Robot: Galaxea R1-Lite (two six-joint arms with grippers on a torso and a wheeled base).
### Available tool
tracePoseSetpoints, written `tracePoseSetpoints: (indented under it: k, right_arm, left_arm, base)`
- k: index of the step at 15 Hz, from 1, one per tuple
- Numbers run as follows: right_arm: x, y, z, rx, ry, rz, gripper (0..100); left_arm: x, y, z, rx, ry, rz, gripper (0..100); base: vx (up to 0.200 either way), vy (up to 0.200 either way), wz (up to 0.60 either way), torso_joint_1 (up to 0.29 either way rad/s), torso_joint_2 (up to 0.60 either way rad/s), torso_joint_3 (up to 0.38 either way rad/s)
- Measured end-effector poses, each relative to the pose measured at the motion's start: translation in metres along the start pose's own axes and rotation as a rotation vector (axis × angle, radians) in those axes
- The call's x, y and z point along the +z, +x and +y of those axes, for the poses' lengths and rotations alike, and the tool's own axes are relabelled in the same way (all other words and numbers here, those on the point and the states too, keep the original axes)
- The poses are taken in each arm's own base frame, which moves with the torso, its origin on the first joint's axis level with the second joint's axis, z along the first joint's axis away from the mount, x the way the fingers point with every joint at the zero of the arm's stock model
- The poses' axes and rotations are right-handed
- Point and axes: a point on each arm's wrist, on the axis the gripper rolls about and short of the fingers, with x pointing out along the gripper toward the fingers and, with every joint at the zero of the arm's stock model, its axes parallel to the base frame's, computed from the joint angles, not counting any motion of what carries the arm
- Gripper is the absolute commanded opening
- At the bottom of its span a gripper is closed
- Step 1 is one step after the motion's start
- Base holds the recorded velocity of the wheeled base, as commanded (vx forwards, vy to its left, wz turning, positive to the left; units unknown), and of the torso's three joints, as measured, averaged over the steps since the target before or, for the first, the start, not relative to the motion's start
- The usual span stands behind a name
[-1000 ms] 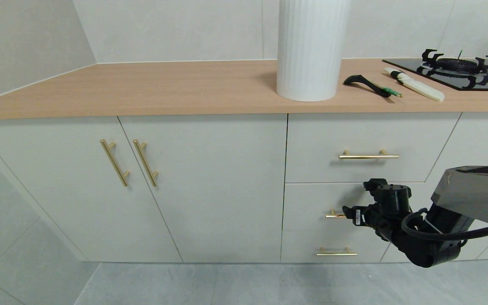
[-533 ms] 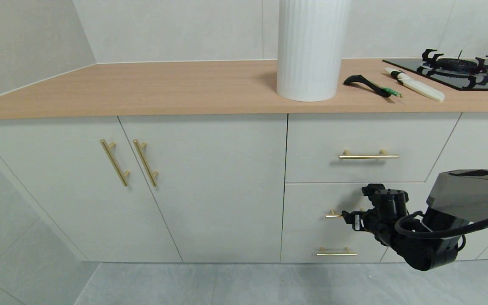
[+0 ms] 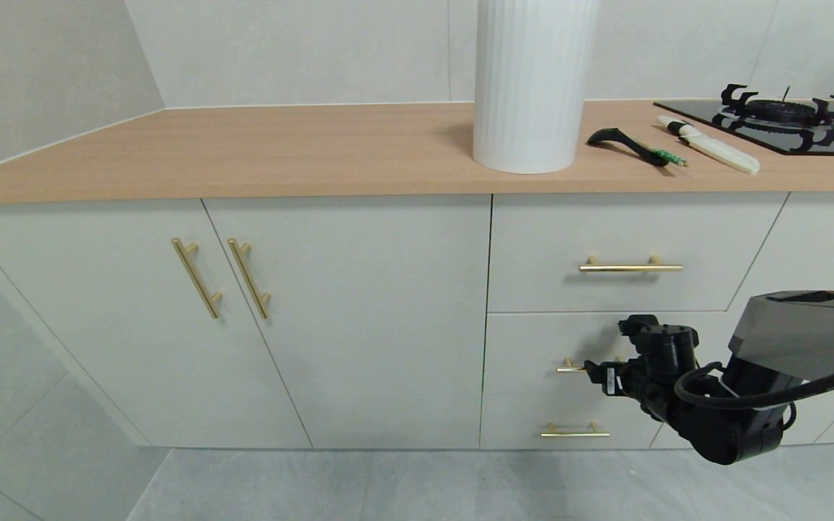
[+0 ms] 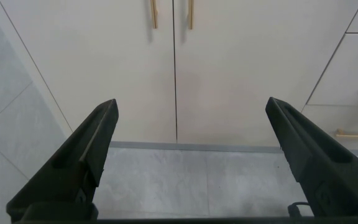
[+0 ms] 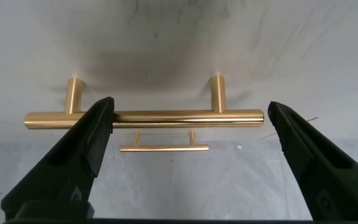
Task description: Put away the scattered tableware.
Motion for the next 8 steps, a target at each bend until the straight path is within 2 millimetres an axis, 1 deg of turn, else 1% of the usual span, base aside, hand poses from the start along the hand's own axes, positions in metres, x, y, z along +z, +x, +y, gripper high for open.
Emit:
tracePoseSetpoints:
  k: [8]
  right_arm:
    - [-0.0053, -0.0022, -0.0003, 0.003, -0.018, 0.035, 100]
  left_arm:
    - [-0.0002, 0.0000, 0.0000, 0.000, 0.000, 0.001, 100]
  base:
    - [0.000, 0.000, 0.00, 0.000, 0.00, 0.000]
